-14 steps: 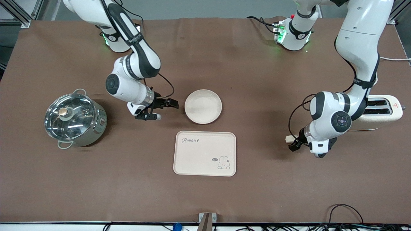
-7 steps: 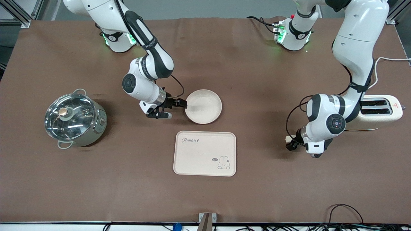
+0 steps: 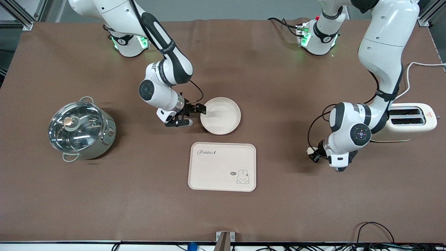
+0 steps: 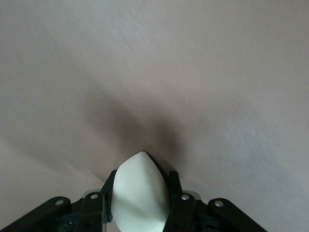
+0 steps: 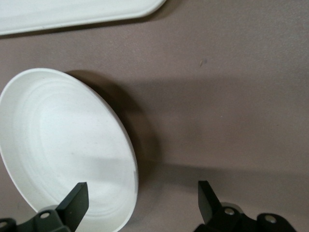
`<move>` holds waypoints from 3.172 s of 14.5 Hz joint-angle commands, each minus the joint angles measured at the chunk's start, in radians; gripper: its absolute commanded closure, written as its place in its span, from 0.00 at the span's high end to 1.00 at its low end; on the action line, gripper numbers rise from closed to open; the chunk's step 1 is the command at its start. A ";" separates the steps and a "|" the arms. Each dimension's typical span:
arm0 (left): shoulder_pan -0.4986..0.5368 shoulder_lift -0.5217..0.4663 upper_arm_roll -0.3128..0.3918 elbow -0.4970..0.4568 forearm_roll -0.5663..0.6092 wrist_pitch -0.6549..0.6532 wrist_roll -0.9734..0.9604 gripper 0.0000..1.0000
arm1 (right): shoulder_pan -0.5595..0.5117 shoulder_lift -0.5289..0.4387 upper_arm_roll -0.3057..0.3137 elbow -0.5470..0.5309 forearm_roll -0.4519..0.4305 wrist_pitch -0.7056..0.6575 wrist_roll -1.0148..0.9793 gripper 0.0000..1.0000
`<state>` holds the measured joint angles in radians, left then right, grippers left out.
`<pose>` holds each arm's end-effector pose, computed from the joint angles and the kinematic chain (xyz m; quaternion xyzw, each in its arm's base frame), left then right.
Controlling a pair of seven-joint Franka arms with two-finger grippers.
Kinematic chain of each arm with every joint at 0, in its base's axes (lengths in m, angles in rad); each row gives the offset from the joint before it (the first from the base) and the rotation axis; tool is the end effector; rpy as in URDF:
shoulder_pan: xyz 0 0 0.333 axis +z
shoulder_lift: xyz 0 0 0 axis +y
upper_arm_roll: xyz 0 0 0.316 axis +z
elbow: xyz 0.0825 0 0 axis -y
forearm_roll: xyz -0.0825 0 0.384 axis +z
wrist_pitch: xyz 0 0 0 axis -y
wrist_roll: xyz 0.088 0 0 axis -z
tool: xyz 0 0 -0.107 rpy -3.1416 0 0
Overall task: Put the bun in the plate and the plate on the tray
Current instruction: 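Carry the bun with the left gripper over the held plate, then open the left gripper onto the plate and raise it away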
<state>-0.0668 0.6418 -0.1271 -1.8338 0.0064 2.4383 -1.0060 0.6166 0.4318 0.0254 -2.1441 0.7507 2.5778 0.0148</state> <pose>0.6308 -0.1194 0.1785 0.9142 0.4033 -0.0337 0.0207 0.4610 0.3302 0.1962 -0.9795 0.0090 0.0653 0.1903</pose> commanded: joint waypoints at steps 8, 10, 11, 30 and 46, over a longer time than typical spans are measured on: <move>-0.286 -0.022 -0.137 0.085 0.001 -0.007 -0.566 0.46 | 0.029 0.022 -0.007 -0.006 0.024 0.045 -0.027 1.00; -0.373 -0.011 -0.137 0.099 0.006 -0.007 -0.662 0.46 | 0.029 0.022 -0.007 -0.006 0.025 0.047 -0.027 1.00; -0.401 -0.005 -0.137 0.106 0.007 -0.007 -0.693 0.46 | 0.029 0.022 -0.007 -0.006 0.025 0.047 -0.026 1.00; -0.481 -0.022 -0.120 0.205 0.119 -0.062 -0.763 1.00 | 0.040 0.042 -0.007 0.004 0.033 0.064 -0.013 0.43; 0.025 -0.448 -0.129 0.271 0.208 -0.579 0.400 1.00 | 0.028 0.019 -0.007 0.039 0.131 0.050 0.008 0.00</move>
<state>-0.0684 0.2569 -0.2455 -1.5615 0.2146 1.9326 -0.6942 0.6416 0.4734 0.0216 -2.1215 0.8332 2.6301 0.0150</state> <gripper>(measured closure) 0.000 0.960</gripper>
